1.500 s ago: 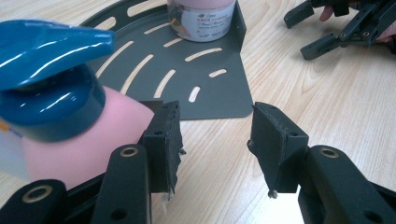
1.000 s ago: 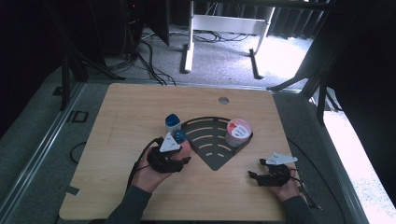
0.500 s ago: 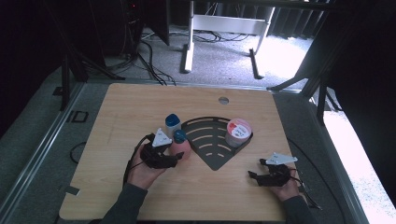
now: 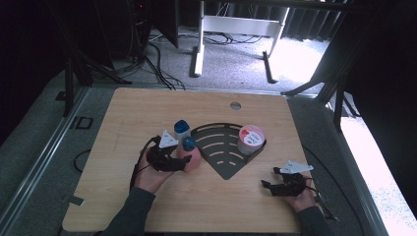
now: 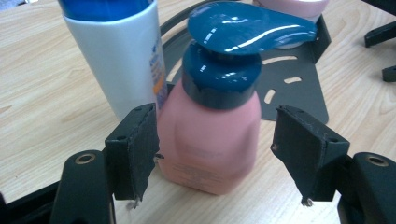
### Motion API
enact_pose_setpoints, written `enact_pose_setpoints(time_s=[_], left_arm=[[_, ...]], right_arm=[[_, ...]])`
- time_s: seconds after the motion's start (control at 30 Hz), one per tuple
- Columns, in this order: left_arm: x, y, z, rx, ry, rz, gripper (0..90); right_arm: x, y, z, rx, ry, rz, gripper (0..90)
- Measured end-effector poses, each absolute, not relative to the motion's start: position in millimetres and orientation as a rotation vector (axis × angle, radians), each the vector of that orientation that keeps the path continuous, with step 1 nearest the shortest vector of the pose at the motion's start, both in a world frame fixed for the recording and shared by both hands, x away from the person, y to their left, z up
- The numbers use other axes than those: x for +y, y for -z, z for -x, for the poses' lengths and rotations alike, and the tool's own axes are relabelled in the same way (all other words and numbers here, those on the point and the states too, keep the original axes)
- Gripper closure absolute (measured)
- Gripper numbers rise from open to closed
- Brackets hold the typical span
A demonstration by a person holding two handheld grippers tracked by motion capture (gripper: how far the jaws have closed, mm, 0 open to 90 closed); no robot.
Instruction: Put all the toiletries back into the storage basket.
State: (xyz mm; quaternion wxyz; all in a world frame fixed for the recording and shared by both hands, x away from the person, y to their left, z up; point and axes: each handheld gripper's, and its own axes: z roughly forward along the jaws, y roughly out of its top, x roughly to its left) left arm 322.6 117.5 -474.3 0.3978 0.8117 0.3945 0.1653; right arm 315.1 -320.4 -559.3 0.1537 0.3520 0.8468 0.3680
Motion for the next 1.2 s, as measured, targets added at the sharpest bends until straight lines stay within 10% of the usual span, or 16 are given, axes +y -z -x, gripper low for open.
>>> enact_pose_setpoints(time_s=[1.2], left_arm=[[89.1, 469.5, -349.5, 0.941, -0.435, -2.064, 40.6]], right_arm=[[-320.5, 559.3, -315.3, 2.428, -1.055, -1.006, 23.4]])
